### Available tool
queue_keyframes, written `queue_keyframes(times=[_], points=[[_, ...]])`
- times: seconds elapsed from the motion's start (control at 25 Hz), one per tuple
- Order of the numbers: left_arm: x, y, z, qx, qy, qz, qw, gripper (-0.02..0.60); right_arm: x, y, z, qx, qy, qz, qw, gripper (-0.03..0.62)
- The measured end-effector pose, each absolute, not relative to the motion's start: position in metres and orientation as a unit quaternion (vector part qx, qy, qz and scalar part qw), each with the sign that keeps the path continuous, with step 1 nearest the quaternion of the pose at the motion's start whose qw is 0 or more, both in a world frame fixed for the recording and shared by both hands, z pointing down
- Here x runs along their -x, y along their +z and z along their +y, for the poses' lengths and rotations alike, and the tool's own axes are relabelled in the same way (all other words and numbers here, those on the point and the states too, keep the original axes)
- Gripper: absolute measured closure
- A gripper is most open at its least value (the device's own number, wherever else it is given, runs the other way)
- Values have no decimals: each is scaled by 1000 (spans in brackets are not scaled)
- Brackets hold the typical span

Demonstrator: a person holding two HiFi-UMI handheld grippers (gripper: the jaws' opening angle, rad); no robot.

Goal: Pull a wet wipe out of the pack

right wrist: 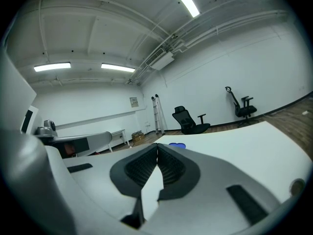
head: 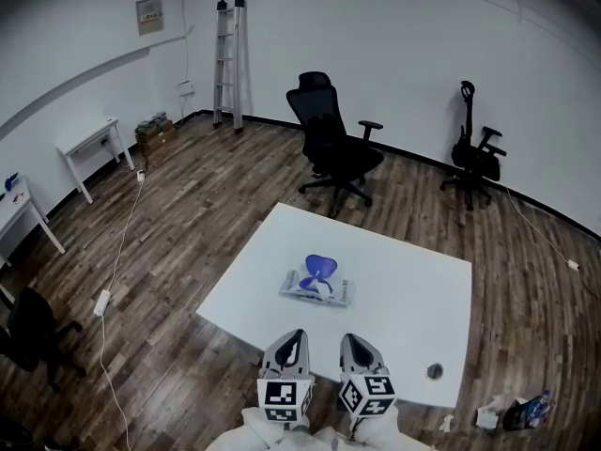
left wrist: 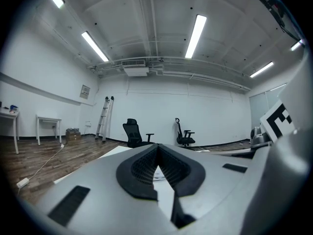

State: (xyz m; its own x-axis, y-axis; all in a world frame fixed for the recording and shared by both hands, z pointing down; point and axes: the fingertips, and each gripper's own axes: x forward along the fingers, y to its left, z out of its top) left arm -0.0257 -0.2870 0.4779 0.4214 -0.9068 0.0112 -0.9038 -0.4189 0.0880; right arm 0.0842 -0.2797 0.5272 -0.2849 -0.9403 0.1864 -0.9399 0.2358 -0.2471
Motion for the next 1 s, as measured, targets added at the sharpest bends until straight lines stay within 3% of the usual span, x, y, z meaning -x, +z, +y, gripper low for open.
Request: queue_keyframes(times=[1.0], points=[[23, 496, -348, -842, -1, -535, 68, 583, -82, 546, -336, 595, -190, 781, -13, 585]])
